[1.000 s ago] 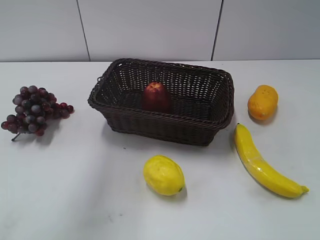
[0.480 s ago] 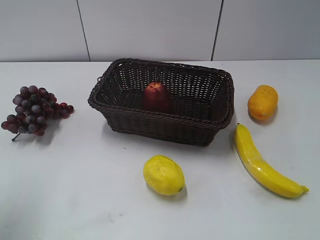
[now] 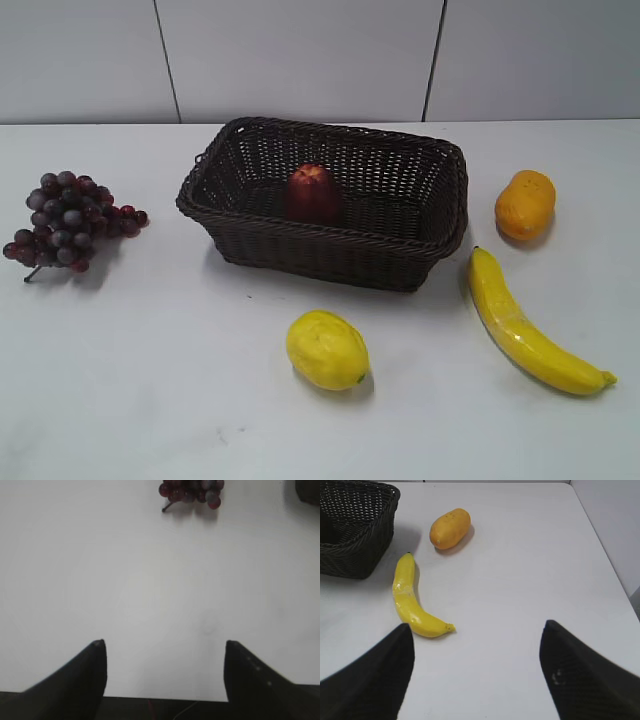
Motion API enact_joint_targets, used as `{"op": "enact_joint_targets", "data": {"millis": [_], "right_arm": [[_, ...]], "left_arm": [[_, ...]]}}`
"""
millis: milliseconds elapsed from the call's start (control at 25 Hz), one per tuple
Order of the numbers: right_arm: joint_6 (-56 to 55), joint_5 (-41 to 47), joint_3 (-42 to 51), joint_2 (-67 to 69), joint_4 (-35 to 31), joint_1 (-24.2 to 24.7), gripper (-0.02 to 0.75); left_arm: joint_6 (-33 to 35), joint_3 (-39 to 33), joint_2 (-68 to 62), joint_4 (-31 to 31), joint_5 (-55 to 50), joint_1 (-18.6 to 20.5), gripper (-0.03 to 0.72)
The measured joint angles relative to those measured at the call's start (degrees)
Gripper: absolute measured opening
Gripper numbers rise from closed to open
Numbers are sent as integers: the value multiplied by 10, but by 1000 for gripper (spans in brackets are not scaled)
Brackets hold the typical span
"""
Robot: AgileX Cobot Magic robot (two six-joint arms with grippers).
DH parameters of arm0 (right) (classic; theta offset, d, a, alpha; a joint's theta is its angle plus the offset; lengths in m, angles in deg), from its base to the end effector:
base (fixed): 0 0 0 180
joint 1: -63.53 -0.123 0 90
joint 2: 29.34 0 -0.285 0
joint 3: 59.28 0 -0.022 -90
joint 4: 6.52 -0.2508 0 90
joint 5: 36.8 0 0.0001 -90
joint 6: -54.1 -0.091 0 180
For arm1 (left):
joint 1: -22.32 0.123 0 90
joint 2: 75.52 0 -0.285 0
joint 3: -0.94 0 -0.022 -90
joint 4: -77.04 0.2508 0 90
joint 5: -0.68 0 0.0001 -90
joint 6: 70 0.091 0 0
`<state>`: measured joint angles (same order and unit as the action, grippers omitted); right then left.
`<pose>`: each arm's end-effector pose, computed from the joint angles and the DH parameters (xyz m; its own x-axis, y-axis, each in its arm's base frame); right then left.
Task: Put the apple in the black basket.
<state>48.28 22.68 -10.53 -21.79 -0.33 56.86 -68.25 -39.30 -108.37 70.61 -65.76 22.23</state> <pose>-0.0034 -0.0089 0.2786 -0.4307 -0.0037 -0.9025 -0.0124 0.9999 0.0018 0.0530 -0.0094 0.3028 -0.7601 -0.0132 -0.6496 0.0574 0.9945 -0.0873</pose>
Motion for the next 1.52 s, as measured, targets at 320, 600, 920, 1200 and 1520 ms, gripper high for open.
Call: {"op": "enact_joint_targets", "data": {"millis": [320, 600, 920, 1200, 1520], "right_arm": [[0, 0, 0, 0, 0, 0, 588], [0, 0, 0, 0, 0, 0, 588], [0, 0, 0, 0, 0, 0, 588], [0, 0, 0, 0, 0, 0, 588], [0, 0, 0, 0, 0, 0, 588]], "left_arm": [[-5, -42, 183, 12, -14, 0, 544], [-5, -75, 226, 25, -5, 0, 544], [37, -96, 225, 29, 37, 0, 544], [41, -96, 225, 29, 41, 0, 544], [41, -96, 246, 29, 42, 6, 544]]}}
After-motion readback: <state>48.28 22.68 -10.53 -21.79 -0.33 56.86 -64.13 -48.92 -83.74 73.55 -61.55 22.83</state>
